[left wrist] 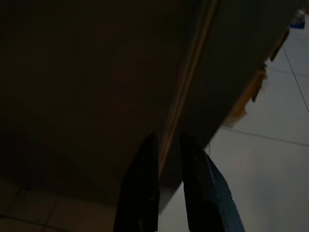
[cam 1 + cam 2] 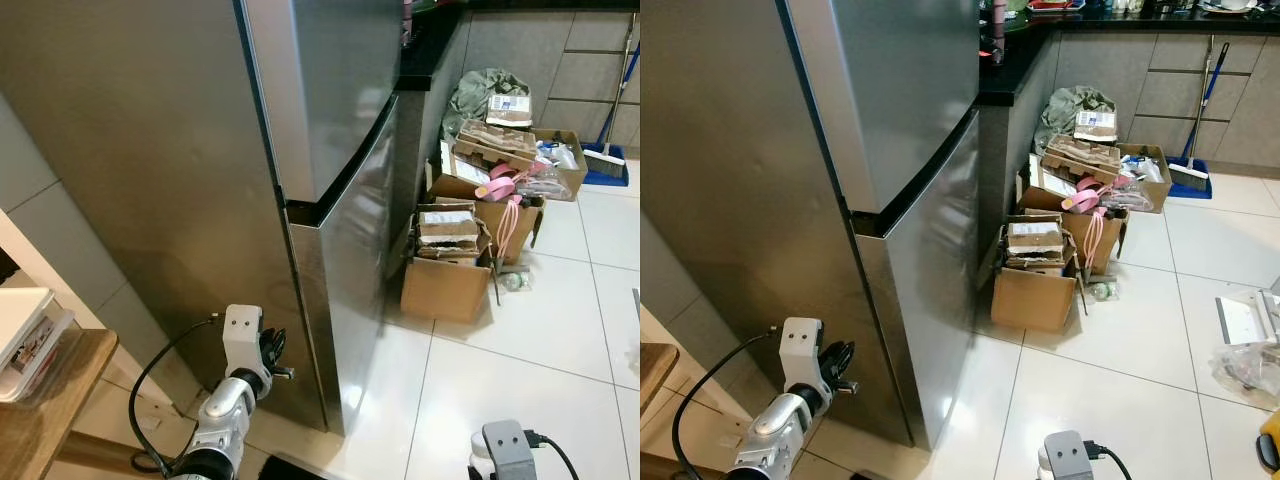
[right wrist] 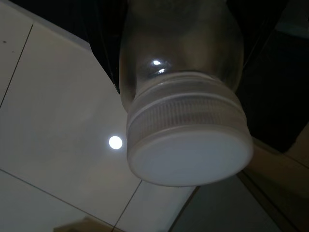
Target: Restocking fridge
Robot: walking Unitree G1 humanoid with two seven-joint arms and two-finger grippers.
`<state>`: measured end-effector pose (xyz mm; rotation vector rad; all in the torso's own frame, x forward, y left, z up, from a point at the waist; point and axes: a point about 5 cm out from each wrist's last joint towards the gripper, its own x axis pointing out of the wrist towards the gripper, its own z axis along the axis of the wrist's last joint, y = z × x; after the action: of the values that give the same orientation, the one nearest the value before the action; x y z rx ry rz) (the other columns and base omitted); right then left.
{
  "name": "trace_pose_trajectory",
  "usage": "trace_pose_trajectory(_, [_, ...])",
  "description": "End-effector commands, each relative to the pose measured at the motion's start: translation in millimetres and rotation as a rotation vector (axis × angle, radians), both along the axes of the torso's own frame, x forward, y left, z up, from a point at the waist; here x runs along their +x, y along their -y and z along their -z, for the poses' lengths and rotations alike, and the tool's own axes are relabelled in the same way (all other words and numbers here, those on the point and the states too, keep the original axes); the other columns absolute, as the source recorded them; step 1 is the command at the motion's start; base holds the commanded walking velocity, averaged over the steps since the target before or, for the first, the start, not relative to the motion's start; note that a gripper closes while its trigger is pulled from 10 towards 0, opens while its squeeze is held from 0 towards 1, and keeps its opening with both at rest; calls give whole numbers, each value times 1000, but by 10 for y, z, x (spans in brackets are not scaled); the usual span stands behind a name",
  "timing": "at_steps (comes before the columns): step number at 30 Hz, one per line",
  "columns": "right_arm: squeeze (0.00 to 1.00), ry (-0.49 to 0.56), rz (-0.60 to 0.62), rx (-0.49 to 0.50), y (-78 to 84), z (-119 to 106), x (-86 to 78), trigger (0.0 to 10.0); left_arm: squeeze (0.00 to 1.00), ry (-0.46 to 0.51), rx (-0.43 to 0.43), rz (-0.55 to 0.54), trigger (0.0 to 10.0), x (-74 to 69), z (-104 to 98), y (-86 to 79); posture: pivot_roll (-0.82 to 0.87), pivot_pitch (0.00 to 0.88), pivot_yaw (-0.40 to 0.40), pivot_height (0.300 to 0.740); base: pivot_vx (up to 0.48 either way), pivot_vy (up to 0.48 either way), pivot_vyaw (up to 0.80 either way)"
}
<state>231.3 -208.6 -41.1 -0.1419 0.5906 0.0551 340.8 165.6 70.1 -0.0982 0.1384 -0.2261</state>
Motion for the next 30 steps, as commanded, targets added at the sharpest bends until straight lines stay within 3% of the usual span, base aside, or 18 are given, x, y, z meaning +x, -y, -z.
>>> trace_pose_trajectory(1, [0,2,-6,-2,6,10,-30,10000,0,-12,7,1,10000,-9,32,24,-111,124,70,740,0,0,0])
trace_pose_trajectory(7, [0,18,1,0,7,-18,6,10000,0,7,1,9,10000,84,-78,59,-110,132,76,740,0,0,0])
trace_pose_trajectory(14, [0,66,6,24,-37,-93,101,10000,0,14,86,18,10000,210,-218,84,-104,167,85,740,0,0,0])
trace_pose_trajectory(21, [0,133,20,58,-100,-190,196,10000,0,21,153,-58,10000,316,-367,-61,-82,234,99,740,0,0,0])
trace_pose_trajectory(30, [0,139,21,63,-97,-183,161,10000,0,36,203,-111,10000,411,-527,-140,-54,290,115,740,0,0,0])
